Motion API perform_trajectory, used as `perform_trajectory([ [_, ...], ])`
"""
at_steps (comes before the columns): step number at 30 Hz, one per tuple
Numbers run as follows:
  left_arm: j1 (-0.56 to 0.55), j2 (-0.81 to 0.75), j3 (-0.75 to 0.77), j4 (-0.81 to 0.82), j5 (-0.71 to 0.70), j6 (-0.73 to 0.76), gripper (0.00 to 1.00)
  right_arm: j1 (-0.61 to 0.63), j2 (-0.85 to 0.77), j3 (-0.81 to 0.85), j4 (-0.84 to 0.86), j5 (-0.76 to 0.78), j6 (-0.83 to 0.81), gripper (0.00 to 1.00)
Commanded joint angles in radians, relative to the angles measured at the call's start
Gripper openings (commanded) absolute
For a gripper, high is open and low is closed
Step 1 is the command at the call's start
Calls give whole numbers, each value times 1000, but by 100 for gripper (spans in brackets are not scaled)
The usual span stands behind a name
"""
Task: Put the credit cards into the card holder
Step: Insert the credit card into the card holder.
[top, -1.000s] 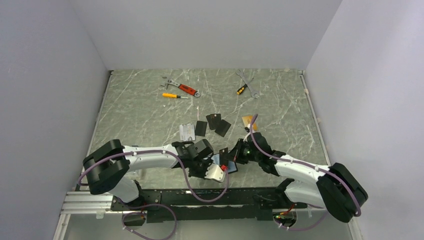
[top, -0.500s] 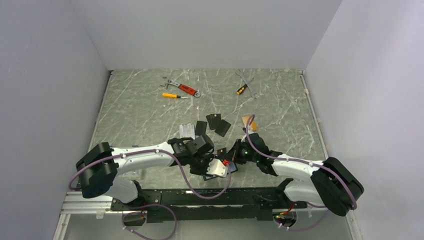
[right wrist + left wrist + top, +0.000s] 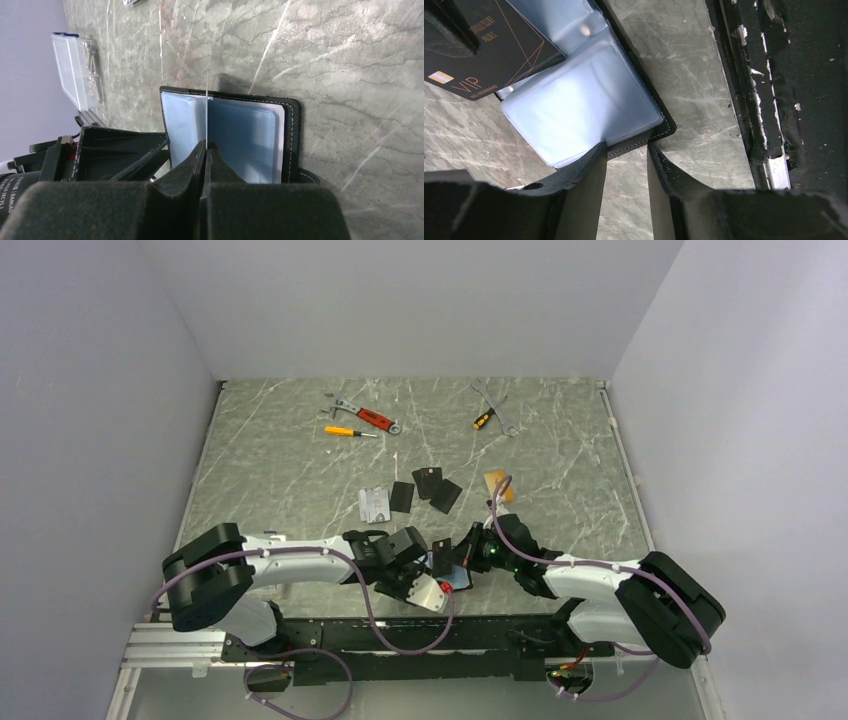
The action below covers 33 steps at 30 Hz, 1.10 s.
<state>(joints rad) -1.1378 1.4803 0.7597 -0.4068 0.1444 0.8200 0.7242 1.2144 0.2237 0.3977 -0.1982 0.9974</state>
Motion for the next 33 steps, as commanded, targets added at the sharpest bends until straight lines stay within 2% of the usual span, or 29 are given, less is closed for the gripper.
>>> perform_trajectory([
  [1,-12,9,-20,44,-24,8,39,19,13,-26,88,14,36,0],
  [8,-21,26,-8,23,-9,-29,30,27,-3,-101,196,9,98,0],
  [18,-37,26,-4,9,-19,-40,25,27,-107,-141,187,36,114,0],
  [33,-47,36,26,-18,-15,-48,21,36,31,-153,328,-5,133,0],
])
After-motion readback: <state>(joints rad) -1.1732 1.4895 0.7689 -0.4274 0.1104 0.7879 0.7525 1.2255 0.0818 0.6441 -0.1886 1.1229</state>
